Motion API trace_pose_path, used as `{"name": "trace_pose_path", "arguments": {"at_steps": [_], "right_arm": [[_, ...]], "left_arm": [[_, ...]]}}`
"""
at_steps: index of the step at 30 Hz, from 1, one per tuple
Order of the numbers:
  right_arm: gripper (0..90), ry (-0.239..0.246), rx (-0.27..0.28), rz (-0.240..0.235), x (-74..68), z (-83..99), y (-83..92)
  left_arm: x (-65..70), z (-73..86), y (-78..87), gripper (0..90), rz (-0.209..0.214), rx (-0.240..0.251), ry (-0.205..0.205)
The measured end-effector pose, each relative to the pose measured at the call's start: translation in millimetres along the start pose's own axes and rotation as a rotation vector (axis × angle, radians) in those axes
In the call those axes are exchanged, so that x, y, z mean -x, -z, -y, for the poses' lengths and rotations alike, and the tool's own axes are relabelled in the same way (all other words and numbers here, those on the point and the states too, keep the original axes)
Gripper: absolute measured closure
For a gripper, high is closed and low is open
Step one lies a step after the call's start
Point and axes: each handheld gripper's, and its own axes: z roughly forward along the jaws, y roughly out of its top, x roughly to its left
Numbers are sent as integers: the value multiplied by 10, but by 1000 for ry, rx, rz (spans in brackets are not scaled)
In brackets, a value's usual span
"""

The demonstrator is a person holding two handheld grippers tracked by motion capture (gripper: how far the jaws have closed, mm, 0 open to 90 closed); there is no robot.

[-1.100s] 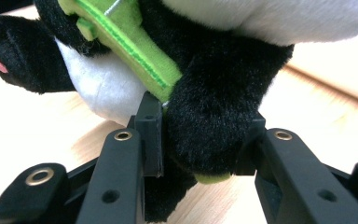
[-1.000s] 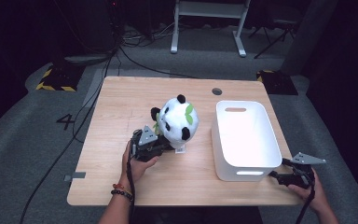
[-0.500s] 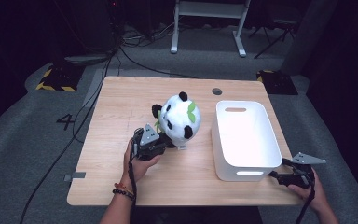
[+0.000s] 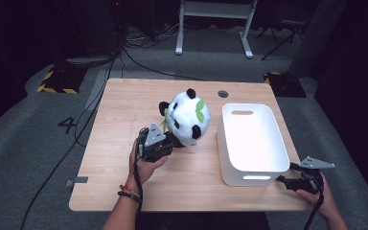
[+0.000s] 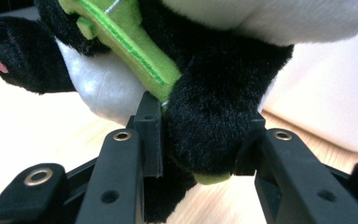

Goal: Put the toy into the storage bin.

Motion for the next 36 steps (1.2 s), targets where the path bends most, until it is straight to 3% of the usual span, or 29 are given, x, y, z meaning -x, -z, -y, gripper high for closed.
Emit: {"name": "trace_pose_path", "arguments": {"at_steps": [8, 16, 30, 36], "right_arm": [[177, 0, 0, 0, 0, 0, 0], [177, 0, 0, 1, 0, 0, 0], [178, 0, 0, 2, -1, 0, 0], [177, 1, 0, 2, -2, 0, 0]], "left_arm": [[83, -258, 1, 632, 8, 41, -42], [170, -476, -12, 633, 53, 74, -77], [264, -659, -137, 632, 64, 95, -95], [280, -757, -149, 632, 52, 99, -123]]}}
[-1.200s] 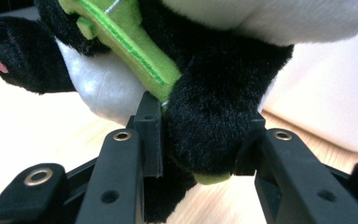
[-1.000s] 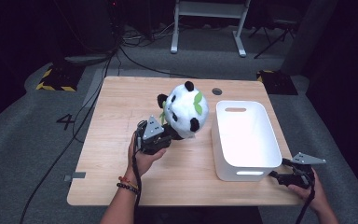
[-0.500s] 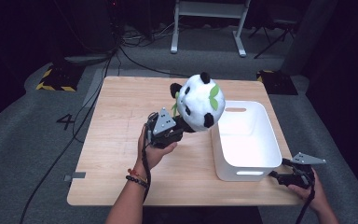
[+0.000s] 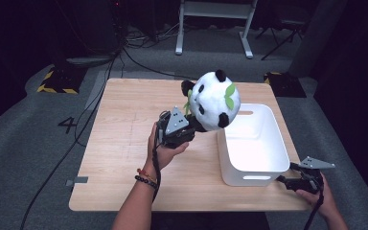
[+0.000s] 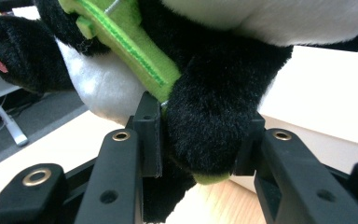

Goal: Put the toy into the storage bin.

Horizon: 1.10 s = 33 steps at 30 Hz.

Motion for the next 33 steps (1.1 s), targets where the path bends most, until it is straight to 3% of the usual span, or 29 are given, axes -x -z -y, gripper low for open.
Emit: {"name": "trace_pose_path", "arguments": {"at_steps": [17, 33], "right_arm": [[178, -1, 2, 2, -2, 0, -1], [179, -7, -1, 1, -6, 2, 2]], "left_arm": [[54, -183, -110, 631, 27, 34, -19], [237, -380, -238, 629, 74, 70, -60]]}}
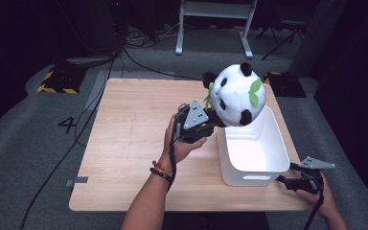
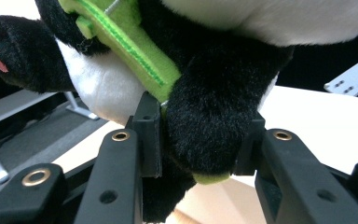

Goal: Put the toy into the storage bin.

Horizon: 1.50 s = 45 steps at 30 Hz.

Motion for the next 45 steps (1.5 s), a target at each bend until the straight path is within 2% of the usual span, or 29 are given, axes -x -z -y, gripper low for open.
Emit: {"name": "trace_pose_path", "arguments": {"at_steps": [4, 7, 12, 15, 18, 20, 23, 25, 30, 31, 33, 34, 36, 45], "right_arm": [[180, 0, 0, 0, 0, 0, 0], [180, 0, 0, 1, 0, 0, 1], [180, 4, -2, 2, 3, 1, 2], [180, 0, 0, 1, 0, 1, 1], [181, 3, -2, 2, 3, 2, 3], [181, 3, -1, 1, 4, 2, 3], [181, 5, -1, 1, 6, 3, 2], [181, 7, -1, 3, 7, 3, 3], [181, 4, -2, 2, 4, 2, 3], [182, 5, -2, 3, 5, 3, 3], [183, 4, -1, 4, 5, 4, 4], [185, 4, 0, 5, 6, 5, 4], [185, -2, 0, 6, 2, 4, 5], [185, -4, 1, 8, 4, 4, 4]], "left_arm": [[67, -5, -81, 629, 23, 10, 4], [119, -11, -156, 628, 44, 1, -9], [184, -16, -254, 628, 71, -2, -6], [233, -8, -307, 626, 86, -17, -23], [284, 27, -356, 625, 98, -19, -23], [305, 49, -388, 624, 114, -15, -8], [332, 77, -449, 624, 121, -5, 11], [342, 85, -479, 623, 128, -20, 8], [370, 121, -565, 618, 137, -22, 18], [365, 122, -569, 615, 145, -39, 12], [367, 133, -594, 612, 149, -26, 19], [357, 128, -592, 611, 154, -40, 11], [359, 134, -620, 610, 152, -29, 23], [352, 133, -725, 596, 142, -66, 10]]}}
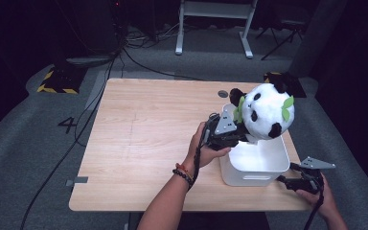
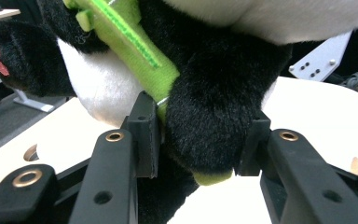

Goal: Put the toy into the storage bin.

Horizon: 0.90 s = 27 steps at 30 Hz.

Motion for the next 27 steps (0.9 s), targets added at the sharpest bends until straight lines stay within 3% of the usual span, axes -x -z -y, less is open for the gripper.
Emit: {"name": "trace_pose_path", "arguments": {"at_steps": [7, 10, 14, 18, 21, 24, 27], "right_arm": [[186, 0, 0, 1, 1, 0, 1], [186, 0, 0, 1, 1, 0, 0], [186, 0, 0, 1, 1, 0, 0], [186, 0, 0, 1, 1, 0, 0], [186, -4, 1, -1, -1, 0, 0], [186, -2, 1, -1, 0, 0, 0], [186, -3, 1, -1, 0, 0, 0]], "left_arm": [[31, 14, -37, 592, 11, -31, -25], [34, 49, -74, 588, 20, -29, -12], [45, 108, -145, 575, 33, -68, -6], [46, 146, -212, 500, 9, -125, 6], [30, 162, -233, 493, 40, -141, 9], [8, 181, -257, 495, 66, -142, 24], [-21, 196, -261, 448, 79, -133, 88]]}}
